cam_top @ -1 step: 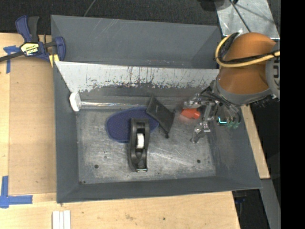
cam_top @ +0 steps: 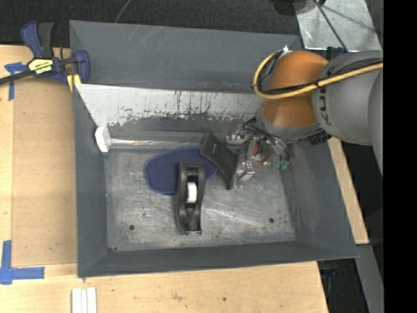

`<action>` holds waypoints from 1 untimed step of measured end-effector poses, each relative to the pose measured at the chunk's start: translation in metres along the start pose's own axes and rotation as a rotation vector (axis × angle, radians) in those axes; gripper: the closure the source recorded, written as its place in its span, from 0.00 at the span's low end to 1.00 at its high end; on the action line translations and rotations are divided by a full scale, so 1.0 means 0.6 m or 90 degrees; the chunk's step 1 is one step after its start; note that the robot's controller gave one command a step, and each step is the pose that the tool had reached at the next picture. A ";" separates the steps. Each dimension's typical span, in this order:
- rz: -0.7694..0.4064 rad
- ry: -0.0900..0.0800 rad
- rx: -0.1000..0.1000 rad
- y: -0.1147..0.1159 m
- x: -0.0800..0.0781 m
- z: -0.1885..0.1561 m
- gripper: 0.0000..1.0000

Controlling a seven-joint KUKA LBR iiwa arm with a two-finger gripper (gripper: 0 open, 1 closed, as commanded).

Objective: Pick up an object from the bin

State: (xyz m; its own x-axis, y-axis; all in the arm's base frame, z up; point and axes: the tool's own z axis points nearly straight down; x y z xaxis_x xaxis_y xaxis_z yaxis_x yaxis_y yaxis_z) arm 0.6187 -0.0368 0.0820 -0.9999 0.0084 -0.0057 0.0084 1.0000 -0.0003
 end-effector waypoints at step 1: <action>-0.001 -0.002 0.000 0.000 -0.002 0.001 1.00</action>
Offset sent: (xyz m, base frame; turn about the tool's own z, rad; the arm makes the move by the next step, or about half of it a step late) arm 0.0000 0.0000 0.0000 0.0000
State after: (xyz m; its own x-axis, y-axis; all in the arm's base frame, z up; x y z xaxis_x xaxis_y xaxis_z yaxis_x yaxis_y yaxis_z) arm 0.6199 -0.0365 0.0813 -0.9999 0.0071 -0.0084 0.0071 1.0000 -0.0005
